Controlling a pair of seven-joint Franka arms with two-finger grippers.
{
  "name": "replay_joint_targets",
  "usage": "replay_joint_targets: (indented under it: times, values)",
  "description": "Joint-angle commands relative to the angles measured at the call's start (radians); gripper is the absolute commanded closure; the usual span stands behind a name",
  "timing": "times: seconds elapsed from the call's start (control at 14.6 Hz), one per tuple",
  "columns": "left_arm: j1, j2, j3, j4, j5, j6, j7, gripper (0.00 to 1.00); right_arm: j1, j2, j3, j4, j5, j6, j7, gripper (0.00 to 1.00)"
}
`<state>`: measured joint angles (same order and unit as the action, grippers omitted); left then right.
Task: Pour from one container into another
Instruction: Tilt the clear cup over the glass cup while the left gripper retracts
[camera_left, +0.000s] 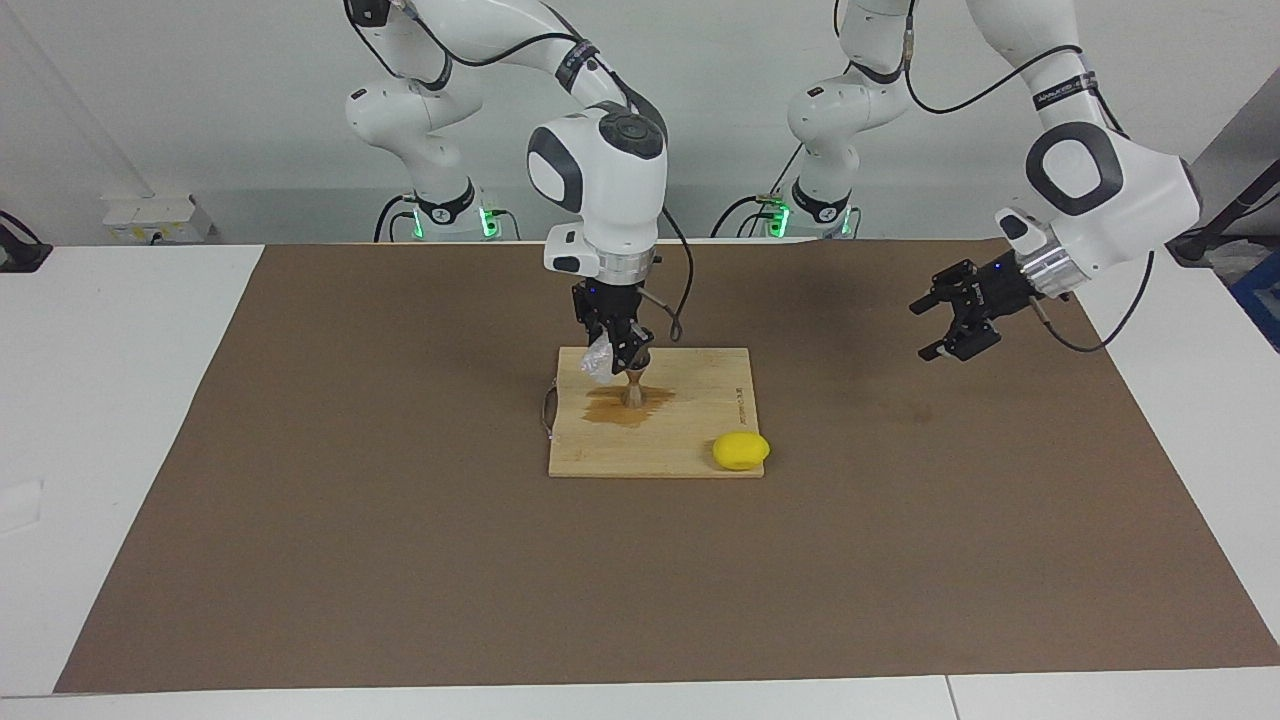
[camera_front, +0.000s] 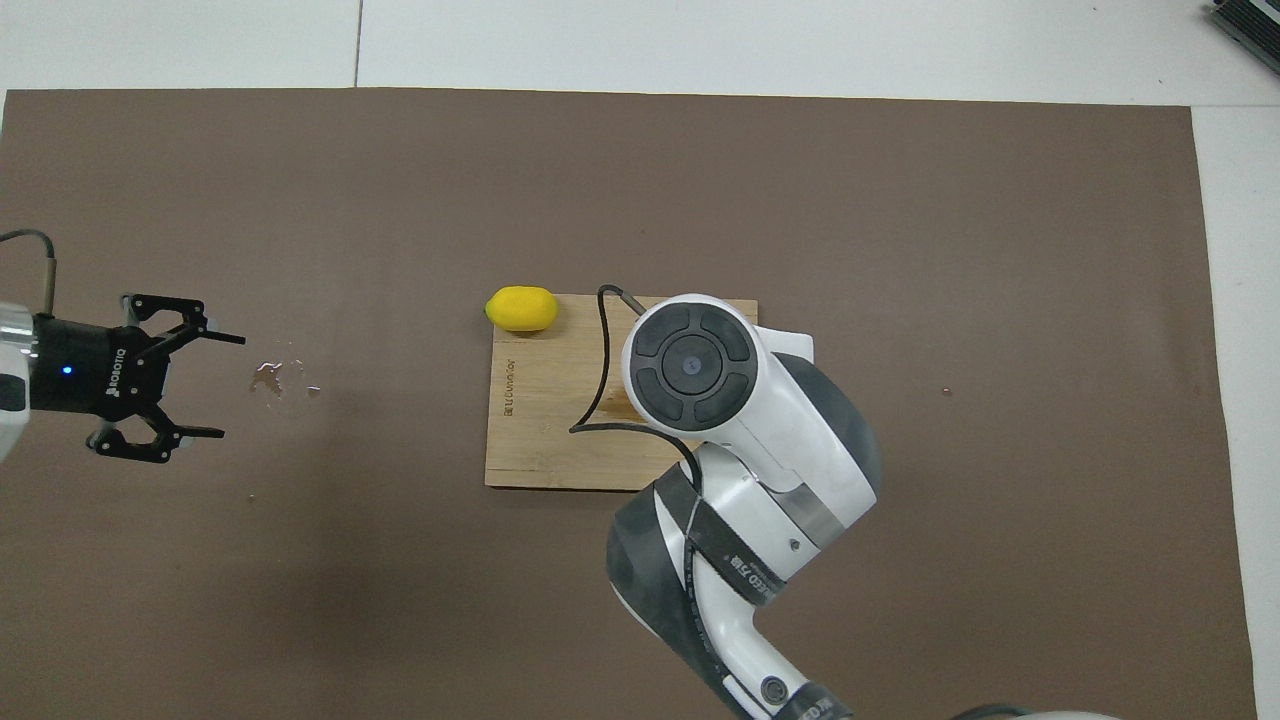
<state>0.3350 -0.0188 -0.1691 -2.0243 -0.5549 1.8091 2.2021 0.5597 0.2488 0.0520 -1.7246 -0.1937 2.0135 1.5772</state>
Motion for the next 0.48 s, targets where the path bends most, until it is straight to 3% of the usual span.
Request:
replay_joint_targets:
  times: [0.0,0.21,0.41]
  values:
    - [-0.004,-0.049,-0.004,0.019,0.097,-0.017,-0.137,0.0,0.002,0.006,0.0,0.014,-0.033,-0.012,0.014,1.0]
    - [-0.01,-0.076,-0.012,0.041,0.165,-0.011,-0.361,0.0,0.002,0.006,0.011,0.017,-0.03,-0.019,0.012,1.0]
    - [-0.074,-0.075,-0.043,0.162,0.323,-0.025,-0.572,0.0,0.0,0.006,0.012,0.02,-0.02,-0.021,0.012,1.0]
